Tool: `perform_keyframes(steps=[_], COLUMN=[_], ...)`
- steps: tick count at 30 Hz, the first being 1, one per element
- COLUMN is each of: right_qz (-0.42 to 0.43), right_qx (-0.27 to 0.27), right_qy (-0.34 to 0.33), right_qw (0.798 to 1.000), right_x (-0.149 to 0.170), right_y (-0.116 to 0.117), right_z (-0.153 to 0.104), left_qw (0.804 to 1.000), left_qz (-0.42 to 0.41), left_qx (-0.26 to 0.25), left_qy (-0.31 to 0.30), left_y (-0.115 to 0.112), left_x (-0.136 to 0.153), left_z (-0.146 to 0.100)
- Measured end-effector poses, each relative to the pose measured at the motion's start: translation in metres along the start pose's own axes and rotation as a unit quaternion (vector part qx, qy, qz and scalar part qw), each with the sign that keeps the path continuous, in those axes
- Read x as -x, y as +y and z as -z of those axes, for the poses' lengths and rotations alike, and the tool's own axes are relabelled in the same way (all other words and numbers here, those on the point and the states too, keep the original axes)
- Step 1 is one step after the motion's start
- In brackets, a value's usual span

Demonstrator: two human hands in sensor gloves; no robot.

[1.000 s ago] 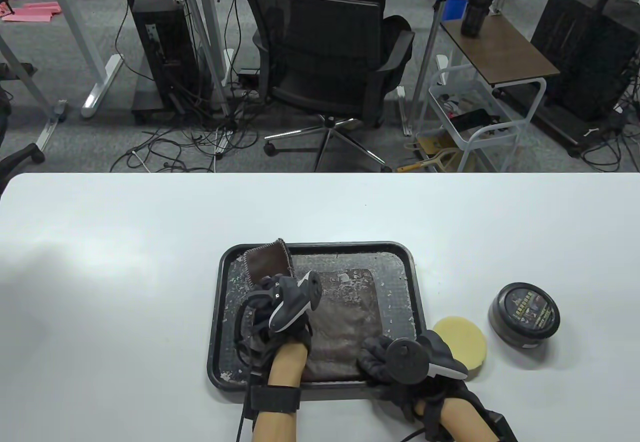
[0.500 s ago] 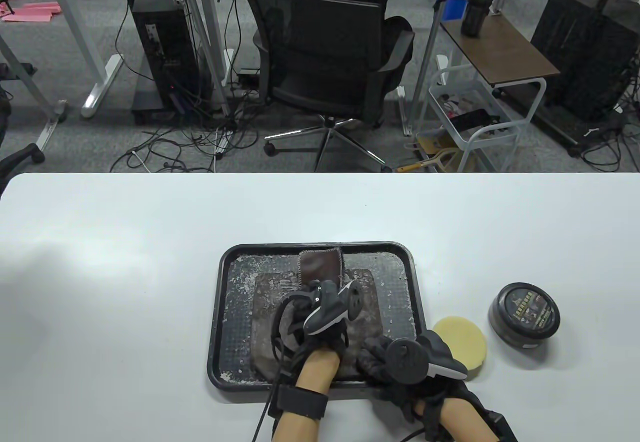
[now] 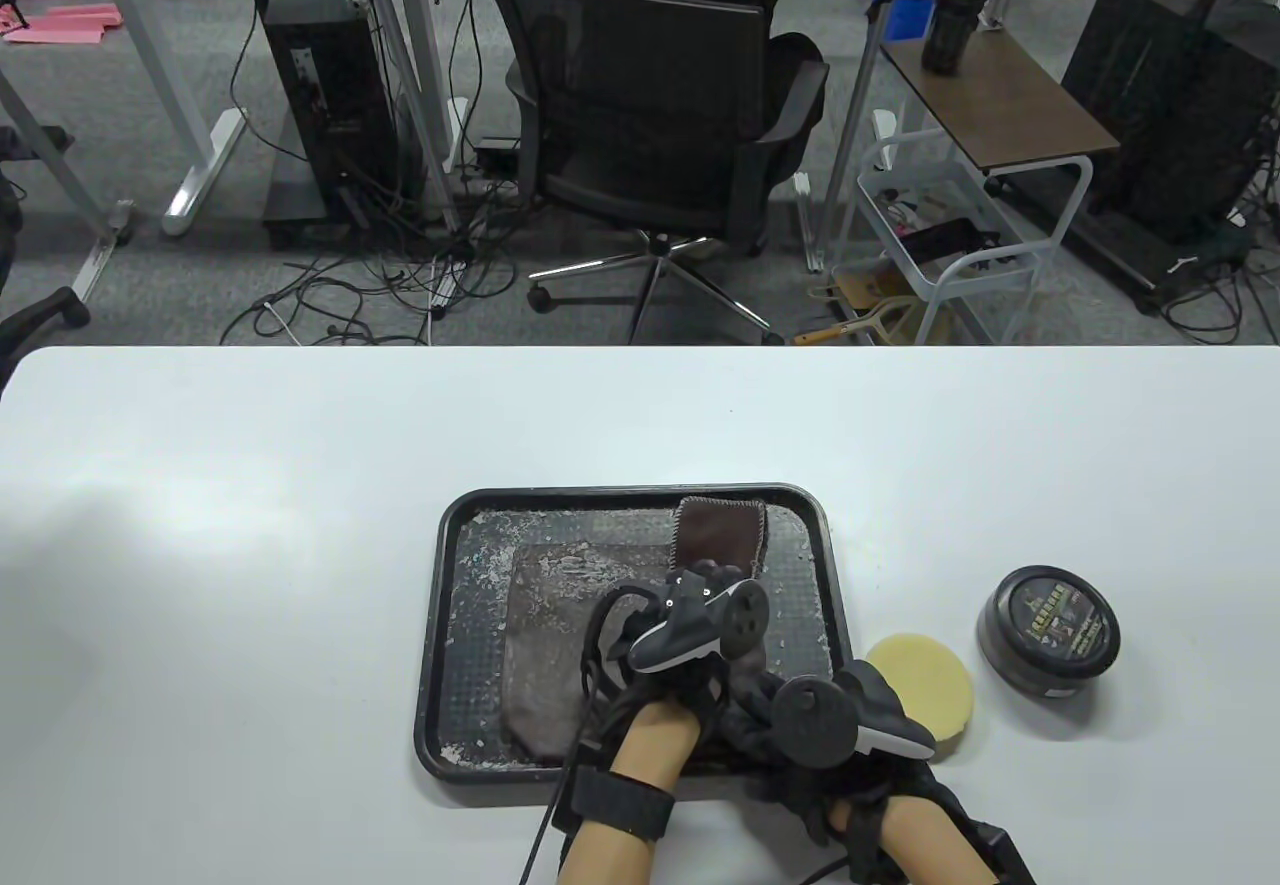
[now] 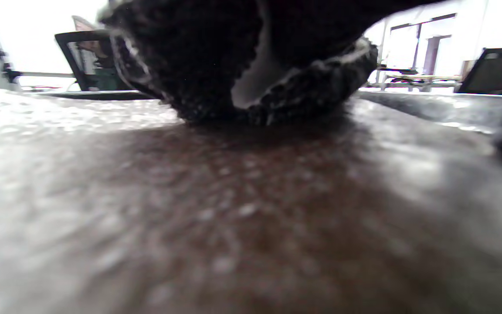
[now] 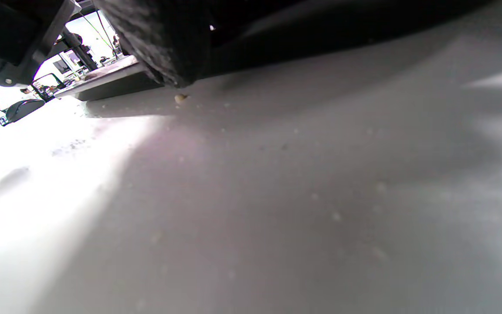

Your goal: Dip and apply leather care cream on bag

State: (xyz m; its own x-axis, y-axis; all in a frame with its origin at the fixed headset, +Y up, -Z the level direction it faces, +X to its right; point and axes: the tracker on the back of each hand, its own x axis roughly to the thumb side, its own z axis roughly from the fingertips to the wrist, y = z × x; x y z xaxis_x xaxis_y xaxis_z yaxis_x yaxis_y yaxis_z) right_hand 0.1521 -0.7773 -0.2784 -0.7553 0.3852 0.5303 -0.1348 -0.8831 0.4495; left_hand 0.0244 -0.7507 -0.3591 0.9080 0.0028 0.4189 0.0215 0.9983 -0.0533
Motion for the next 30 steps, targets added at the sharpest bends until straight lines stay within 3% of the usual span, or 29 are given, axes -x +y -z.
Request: perform_keyframes(steps=[6,12,20,30], right_qz=[0.003,0.001,-0.002,-0.003], right_qx=[0.000,0.000,0.001,0.000], right_qy=[0.001,0.003,0.009,0.012], right_qw=[1.000,1.000,1.000,1.000], right_x=[0.001,0.001,0.001,0.001], right_y=[0.000,0.000,-0.001,-0.001], right_z=[0.000,0.000,0.000,0.000], left_qw=[0.998,0.996,0.996,0.993], left_qz=[-0.007,0.012,0.065,0.101], left_qx=[0.001,0.011,0.023,0.058], left_qy=[-0.069,-0.089,-0.058,0.015], left_y=[0.000,0.001,-0.002,-0.004], left_x=[-0.006,-0.005,0.013,0.058], left_z=[0.001,-0.001,-0.013,-0.040])
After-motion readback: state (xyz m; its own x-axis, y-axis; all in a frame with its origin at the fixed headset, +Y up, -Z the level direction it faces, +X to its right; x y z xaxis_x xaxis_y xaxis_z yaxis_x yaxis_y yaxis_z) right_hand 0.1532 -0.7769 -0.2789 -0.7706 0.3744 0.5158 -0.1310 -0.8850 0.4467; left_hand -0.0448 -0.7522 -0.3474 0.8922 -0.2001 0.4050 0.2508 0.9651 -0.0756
